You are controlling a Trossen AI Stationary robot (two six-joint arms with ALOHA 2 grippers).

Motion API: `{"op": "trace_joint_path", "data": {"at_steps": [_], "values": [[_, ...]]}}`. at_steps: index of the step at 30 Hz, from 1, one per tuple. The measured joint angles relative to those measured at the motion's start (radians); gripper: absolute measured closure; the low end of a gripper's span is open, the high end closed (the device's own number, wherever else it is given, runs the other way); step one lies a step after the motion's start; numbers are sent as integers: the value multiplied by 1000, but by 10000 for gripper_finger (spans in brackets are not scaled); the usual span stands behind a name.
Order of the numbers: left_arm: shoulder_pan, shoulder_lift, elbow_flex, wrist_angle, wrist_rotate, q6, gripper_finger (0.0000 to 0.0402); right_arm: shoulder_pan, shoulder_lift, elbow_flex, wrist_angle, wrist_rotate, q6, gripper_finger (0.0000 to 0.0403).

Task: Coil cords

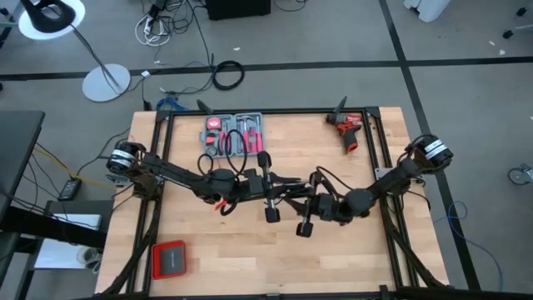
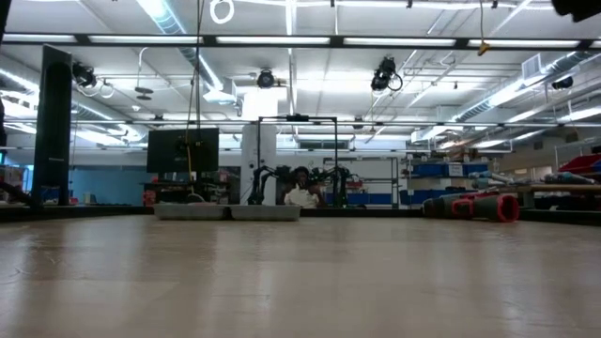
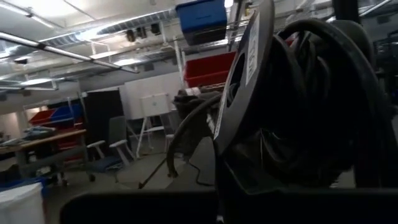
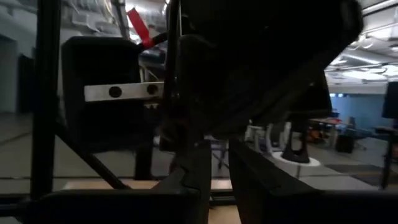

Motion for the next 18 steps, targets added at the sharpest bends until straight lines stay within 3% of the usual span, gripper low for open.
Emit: {"op": "trace_joint_path", "data": {"at_steps": [7,11,18], "values": [[14,0,0,-19,75,0,402,45,-21,0,-4,-10,-14,316],[27,0,0,-72,72,0,402,35,-21,0,-28,-76,31,315],[34,0,0,-111,65,2,402,-4,-21,0,-26,-98,50,314]]}}
